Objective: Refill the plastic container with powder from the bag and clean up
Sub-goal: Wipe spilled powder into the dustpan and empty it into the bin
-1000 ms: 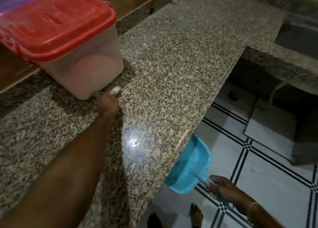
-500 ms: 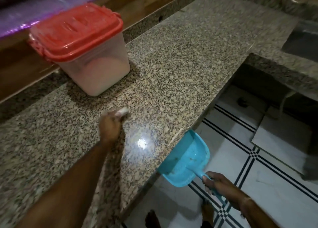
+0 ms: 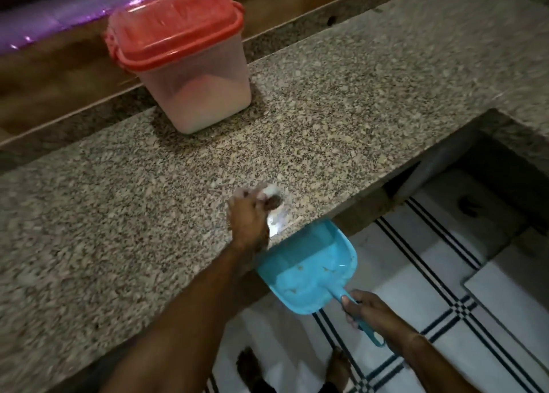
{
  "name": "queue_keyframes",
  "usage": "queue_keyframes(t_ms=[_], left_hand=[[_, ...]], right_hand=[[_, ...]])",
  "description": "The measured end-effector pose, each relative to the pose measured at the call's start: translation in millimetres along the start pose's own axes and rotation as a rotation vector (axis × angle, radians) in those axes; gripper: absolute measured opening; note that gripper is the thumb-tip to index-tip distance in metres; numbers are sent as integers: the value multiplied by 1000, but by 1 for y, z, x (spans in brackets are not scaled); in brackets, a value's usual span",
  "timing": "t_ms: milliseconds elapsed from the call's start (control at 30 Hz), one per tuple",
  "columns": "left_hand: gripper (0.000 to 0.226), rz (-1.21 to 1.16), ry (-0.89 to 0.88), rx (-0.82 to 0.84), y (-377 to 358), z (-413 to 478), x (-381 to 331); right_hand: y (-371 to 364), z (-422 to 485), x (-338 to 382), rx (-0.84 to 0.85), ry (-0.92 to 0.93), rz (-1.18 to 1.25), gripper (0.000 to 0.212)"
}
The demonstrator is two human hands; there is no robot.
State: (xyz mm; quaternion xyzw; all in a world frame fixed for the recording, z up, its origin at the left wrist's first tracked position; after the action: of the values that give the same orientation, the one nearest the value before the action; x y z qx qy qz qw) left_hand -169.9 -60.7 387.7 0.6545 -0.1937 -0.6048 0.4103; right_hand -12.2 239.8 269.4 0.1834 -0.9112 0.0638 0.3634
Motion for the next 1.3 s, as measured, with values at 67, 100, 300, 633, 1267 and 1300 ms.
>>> queue_keyframes(t_ms=[67,100,300,633,1267,1300], left_hand=[[32,-29,125,-105,39,5,40],[34,7,209,-153,61,3,69],[40,353,707,-257,131,-87,158],[35,178,367,-105,-8,-63,0],[46,385,496,-101,26,-95,24],[47,371,471,-93,12,-88,10]], right_hand=[[7,-1,-2,34,-11,-15,28],[11,-1,-3,49,-16,-17,28],[25,4,-23,110,-58,-48,33],[27,11,-33,130,-96,-89,38],[4,1,-23,165,-65,-70,27],[4,1,-25,154,-70,-69,27]])
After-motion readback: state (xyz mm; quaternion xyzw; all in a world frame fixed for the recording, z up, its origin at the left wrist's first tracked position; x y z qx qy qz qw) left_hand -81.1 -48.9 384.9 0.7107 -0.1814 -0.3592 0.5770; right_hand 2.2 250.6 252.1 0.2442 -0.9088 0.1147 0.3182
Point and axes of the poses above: each hand's wrist, its own z-axis towards the middle knuckle, its own y-axis out of the back of the hand, x = y × z, the point moved 7 cm from there along z, towards the middle knuckle, and after that the axes turned 1 degree about z, right-handed, at the moved point
